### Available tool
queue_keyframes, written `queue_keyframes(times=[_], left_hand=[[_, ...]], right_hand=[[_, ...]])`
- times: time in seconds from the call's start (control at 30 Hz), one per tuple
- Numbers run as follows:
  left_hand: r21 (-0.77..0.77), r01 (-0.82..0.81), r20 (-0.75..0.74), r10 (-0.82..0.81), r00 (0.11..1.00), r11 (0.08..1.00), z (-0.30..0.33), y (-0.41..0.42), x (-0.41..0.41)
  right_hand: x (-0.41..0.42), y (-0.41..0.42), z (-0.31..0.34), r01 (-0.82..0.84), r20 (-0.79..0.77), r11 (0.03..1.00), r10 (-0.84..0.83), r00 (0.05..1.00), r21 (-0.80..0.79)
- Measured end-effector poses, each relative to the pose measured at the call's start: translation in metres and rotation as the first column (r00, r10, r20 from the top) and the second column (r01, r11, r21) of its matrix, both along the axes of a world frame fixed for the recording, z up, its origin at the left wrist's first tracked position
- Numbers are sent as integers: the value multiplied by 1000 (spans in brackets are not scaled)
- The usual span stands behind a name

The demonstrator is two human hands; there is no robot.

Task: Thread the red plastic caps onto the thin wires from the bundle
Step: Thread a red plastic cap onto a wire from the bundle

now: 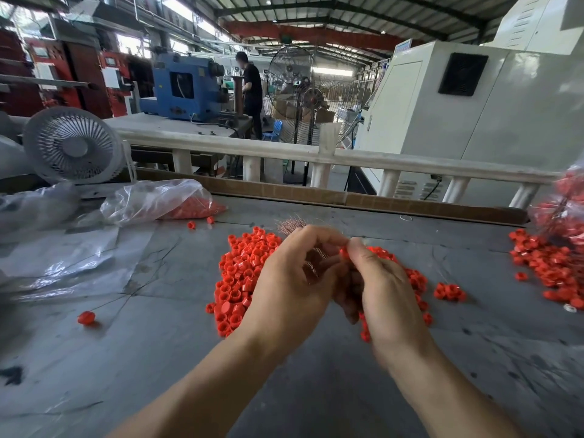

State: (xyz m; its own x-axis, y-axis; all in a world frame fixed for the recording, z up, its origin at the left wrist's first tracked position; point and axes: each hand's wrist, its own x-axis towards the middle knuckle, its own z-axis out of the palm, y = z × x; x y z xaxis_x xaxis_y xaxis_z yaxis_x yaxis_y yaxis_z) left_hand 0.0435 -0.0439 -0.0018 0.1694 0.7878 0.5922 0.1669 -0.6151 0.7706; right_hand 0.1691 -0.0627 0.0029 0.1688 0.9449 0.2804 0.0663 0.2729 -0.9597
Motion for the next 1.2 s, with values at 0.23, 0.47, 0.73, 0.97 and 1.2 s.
queue_keyframes(times=[0.23,0.47,0.73,0.97,1.2], left_hand=[[34,32,116,-36,993,999,3,1,-3],[55,-11,167,2,986,998,6,3,-7],[47,7,171,-14,985,999,4,3,-10],[4,62,173,-62,983,998,3,7,-11],[-197,306,380,-215,899,932,6,7,-8]], right_hand=[[2,-6,5,-61,109,997,55,993,56],[11,-9,6,150,228,917,-247,942,370],[12,-9,11,47,339,892,-220,915,450],[12,-8,10,65,353,866,-269,896,495],[16,-5,8,69,497,813,-418,760,579]])
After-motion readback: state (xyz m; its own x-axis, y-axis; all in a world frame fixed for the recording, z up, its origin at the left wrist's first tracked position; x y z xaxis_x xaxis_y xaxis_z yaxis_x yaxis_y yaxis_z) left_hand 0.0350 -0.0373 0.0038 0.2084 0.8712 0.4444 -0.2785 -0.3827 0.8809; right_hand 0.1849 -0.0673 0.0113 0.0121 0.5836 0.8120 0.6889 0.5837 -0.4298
